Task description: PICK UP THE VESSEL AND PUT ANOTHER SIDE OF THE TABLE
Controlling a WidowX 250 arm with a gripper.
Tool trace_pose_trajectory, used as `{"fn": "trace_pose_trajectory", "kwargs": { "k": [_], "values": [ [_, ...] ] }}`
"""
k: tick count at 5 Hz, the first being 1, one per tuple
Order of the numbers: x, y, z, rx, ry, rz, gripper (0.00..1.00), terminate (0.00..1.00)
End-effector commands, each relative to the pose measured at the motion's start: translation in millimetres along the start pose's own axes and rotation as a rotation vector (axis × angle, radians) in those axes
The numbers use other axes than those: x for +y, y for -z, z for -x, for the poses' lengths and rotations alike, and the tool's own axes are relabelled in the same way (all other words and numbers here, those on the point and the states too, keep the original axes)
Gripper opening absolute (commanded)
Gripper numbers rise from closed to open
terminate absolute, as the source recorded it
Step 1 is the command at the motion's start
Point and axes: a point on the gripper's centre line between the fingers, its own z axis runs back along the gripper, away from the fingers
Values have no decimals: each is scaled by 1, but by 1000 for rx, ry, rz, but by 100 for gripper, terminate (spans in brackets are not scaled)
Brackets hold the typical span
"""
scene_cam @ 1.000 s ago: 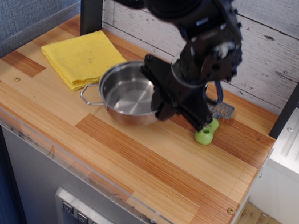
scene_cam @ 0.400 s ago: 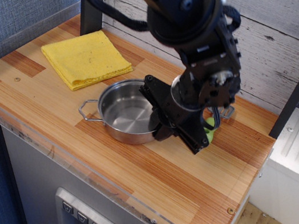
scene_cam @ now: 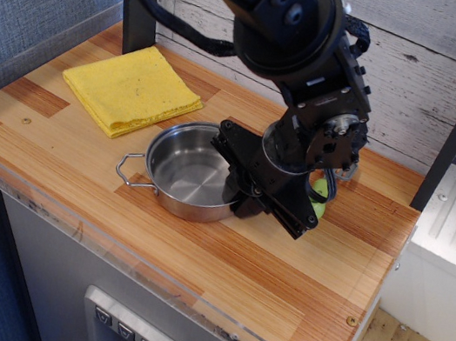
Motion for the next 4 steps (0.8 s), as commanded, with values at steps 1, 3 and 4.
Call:
{"fn": "trace_pose_trajectory", "kwargs": {
  "k": [1,3,4],
  "values": [
    [6,-13,-5,-52,-21,-19,100,0],
    [10,-34,-12,-107,-36,83,100,0],
    [13,-53,-19,-141,-42,158,100,0]
  ]
}}
